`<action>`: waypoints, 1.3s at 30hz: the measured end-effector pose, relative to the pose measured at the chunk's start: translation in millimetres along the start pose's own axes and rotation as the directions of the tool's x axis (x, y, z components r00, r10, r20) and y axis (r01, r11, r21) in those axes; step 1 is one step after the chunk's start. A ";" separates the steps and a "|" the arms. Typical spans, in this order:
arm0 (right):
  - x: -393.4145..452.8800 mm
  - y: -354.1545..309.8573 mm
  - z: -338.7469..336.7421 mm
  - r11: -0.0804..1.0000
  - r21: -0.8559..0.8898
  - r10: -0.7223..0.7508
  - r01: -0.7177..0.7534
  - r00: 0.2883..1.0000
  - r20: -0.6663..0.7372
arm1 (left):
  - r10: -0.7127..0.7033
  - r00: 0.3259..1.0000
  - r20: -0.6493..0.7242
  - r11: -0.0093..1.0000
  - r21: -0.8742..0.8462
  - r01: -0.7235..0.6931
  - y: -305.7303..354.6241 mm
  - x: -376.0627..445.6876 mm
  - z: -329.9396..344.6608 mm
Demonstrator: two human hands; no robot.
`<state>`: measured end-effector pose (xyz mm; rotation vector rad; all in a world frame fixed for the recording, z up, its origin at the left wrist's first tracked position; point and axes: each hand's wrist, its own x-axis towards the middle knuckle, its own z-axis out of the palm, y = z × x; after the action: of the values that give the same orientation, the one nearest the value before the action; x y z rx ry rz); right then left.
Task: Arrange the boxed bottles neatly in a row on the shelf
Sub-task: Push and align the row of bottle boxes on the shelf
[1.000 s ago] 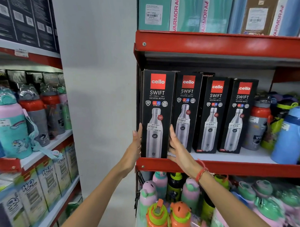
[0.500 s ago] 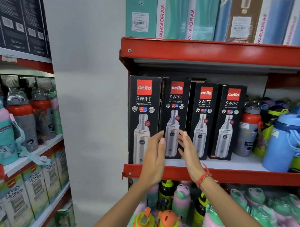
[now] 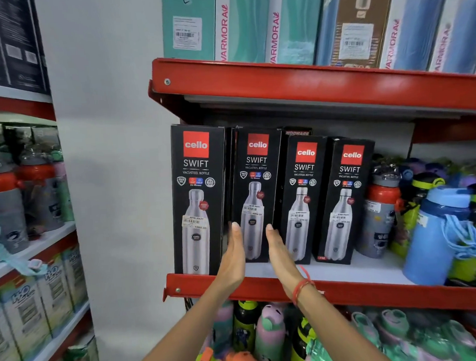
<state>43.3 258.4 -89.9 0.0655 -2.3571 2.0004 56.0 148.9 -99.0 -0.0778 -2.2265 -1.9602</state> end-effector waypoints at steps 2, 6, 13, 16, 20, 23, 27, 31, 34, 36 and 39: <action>0.2 -0.1 0.8 1.000 -0.023 0.009 -0.008 0.999 0.031 | -0.007 1.000 0.013 1.000 0.015 0.006 0.9 1.5 -1.7; -6.6 1.3 -3.2 0.998 -0.058 0.008 -0.005 0.999 0.052 | -0.030 0.999 0.013 0.999 0.045 0.029 -0.7 -1.9 -5.4; -30.7 11.7 -23.5 0.996 -0.094 0.005 -0.001 0.999 0.045 | -0.029 0.996 0.090 1.000 0.010 0.028 -7.7 -25.5 -22.5; -41.1 13.0 -26.7 0.991 -0.131 0.007 -0.003 1.000 0.029 | -0.029 0.996 0.082 1.000 0.011 0.029 -6.5 -34.3 -28.0; -54.4 11.3 -30.8 0.992 -0.127 -0.002 0.007 0.999 0.040 | -0.008 0.996 0.086 1.000 -0.015 0.009 -4.2 -47.2 -32.5; -62.6 10.5 -32.0 0.992 -0.128 -0.005 0.011 0.999 0.046 | -0.007 0.997 0.080 1.000 0.010 0.006 -2.4 -53.3 -32.0; -65.8 10.2 -31.4 0.992 -0.129 0.001 0.005 0.999 0.052 | -0.015 0.997 0.070 1.000 0.022 0.013 -1.0 -58.6 -29.3; -64.5 10.2 -33.8 0.994 -0.107 -0.015 0.022 0.998 0.067 | -0.033 0.999 0.013 0.999 0.044 0.033 2.2 -63.6 -25.5; -62.9 10.5 -39.9 0.995 -0.061 -0.068 0.073 0.994 0.086 | 0.149 0.972 -0.179 0.976 0.183 -0.116 2.1 -72.6 -13.0; -58.3 10.3 -47.5 0.995 -0.022 -0.096 0.098 0.994 0.058 | 0.312 0.914 -0.260 0.940 0.226 -0.256 7.4 -78.0 -0.9; -47.8 13.2 -64.6 0.991 0.081 -0.103 0.106 0.994 -0.036 | 0.369 0.913 -0.173 0.929 0.104 -0.356 16.0 -72.8 21.9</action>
<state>90.8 324.3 -95.5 0.1553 -2.2030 2.0332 127.9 178.1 -98.0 -0.2638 -1.9863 -1.6186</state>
